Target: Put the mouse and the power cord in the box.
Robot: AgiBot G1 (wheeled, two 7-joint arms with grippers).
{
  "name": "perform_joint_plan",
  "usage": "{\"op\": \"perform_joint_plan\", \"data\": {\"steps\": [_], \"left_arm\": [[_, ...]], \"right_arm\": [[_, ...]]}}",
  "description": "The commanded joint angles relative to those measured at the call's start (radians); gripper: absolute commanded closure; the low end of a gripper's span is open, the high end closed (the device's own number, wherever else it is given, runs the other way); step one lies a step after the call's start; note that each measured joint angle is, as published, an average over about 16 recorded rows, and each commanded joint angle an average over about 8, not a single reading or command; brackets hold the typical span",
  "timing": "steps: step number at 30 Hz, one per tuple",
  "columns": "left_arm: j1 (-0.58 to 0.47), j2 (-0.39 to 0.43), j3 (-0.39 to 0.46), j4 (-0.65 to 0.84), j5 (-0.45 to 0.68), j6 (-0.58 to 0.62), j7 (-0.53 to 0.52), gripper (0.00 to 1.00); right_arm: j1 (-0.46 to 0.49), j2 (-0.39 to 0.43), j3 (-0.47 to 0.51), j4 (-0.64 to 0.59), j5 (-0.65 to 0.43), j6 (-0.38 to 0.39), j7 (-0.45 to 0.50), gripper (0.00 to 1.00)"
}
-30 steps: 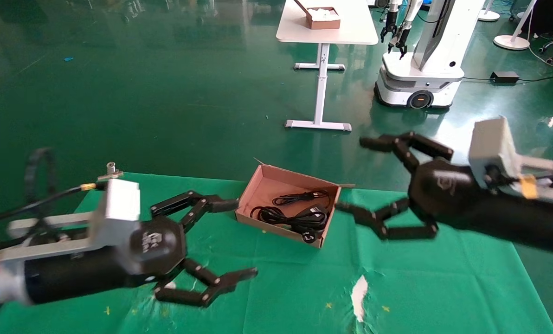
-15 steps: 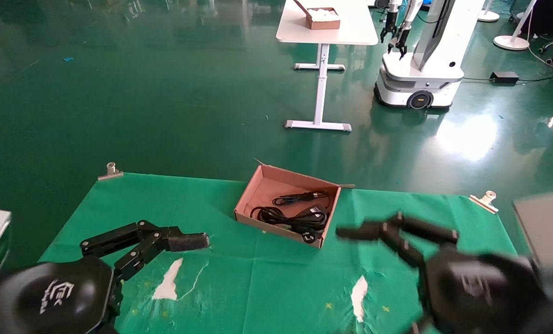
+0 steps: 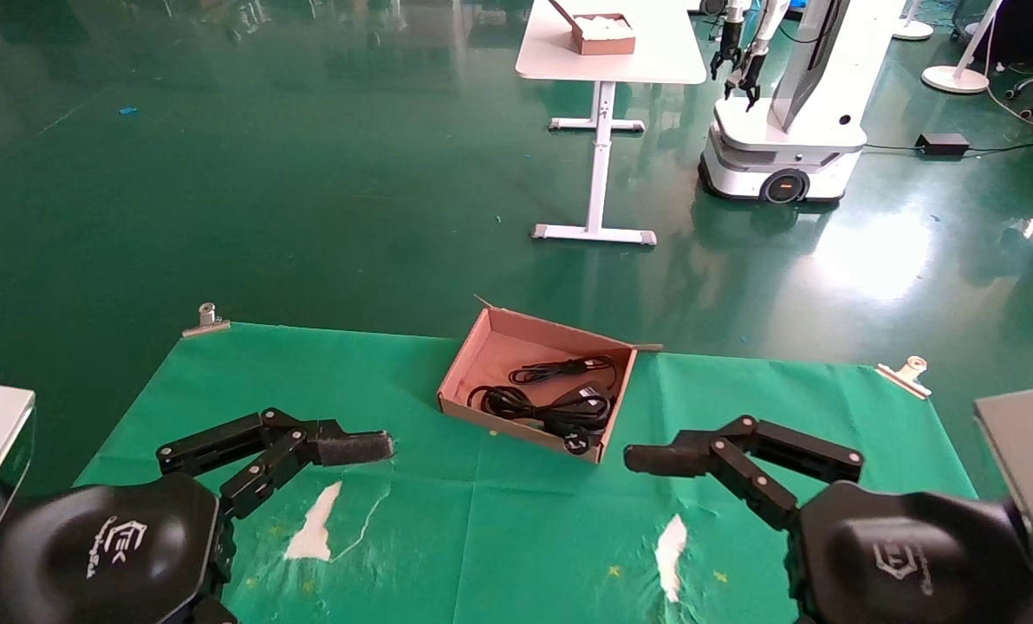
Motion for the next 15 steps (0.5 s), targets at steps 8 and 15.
{"op": "perform_joint_plan", "data": {"steps": [8, 15], "left_arm": [[-0.003, 0.003, 0.003, 0.004, 0.005, -0.003, 0.001, 0.0], [-0.004, 0.005, 0.004, 0.005, 0.007, -0.004, 0.001, 0.0]], "right_arm": [[0.009, -0.005, -0.004, -0.013, -0.007, 0.007, -0.006, 0.0], [0.012, -0.007, -0.005, -0.017, -0.01, 0.009, -0.009, 0.0]]}}
